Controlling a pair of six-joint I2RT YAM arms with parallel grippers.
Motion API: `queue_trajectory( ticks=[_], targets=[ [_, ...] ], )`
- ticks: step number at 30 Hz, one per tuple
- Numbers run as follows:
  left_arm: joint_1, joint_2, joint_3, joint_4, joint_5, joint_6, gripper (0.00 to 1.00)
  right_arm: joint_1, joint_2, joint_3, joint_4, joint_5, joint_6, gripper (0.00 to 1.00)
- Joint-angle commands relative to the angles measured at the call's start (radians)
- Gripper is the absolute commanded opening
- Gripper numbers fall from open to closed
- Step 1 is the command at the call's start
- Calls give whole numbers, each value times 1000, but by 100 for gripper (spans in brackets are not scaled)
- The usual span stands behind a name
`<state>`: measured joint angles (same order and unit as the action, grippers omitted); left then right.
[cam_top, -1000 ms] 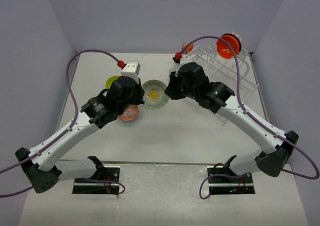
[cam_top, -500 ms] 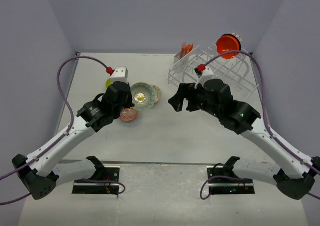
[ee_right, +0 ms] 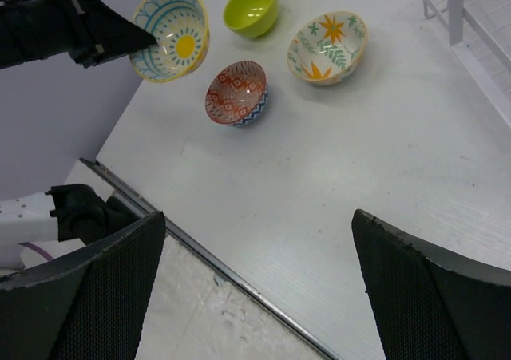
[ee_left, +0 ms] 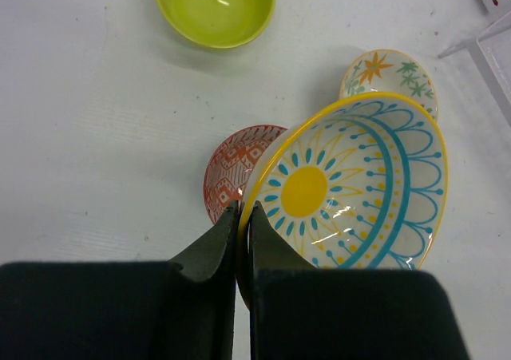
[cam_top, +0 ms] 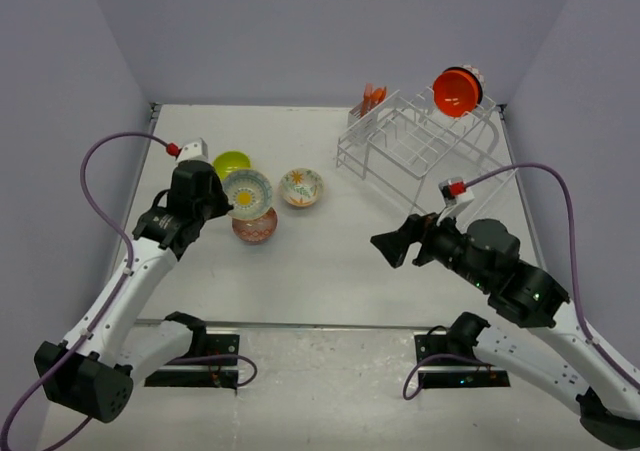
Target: Unload the bowls from the dish rack
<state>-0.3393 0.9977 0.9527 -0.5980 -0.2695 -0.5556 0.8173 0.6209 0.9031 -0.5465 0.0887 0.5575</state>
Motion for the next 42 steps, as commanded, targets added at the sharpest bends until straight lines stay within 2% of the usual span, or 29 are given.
queue_trajectory(
  ticks=[1, 9, 17, 21, 28, 42],
  targets=[
    [75, 13, -20, 136, 154, 10, 0, 3, -72, -32, 56, -8, -1, 99],
    [85, 185, 83, 205, 312, 6, 0, 2, -102, -23, 3, 0, -54, 99],
    [74, 504, 297, 221, 435, 8, 0, 2, -58, 25, -4, 35, -108, 99],
    [43, 683, 461, 173, 414, 32, 0, 2, -49, 55, -24, 57, -142, 99],
    [8, 814, 550, 138, 395, 56, 0, 2, -58, 71, -41, 74, -169, 99],
    [-30, 886, 515, 150, 381, 63, 0, 2, -72, 42, -56, 75, -185, 99]
  ],
)
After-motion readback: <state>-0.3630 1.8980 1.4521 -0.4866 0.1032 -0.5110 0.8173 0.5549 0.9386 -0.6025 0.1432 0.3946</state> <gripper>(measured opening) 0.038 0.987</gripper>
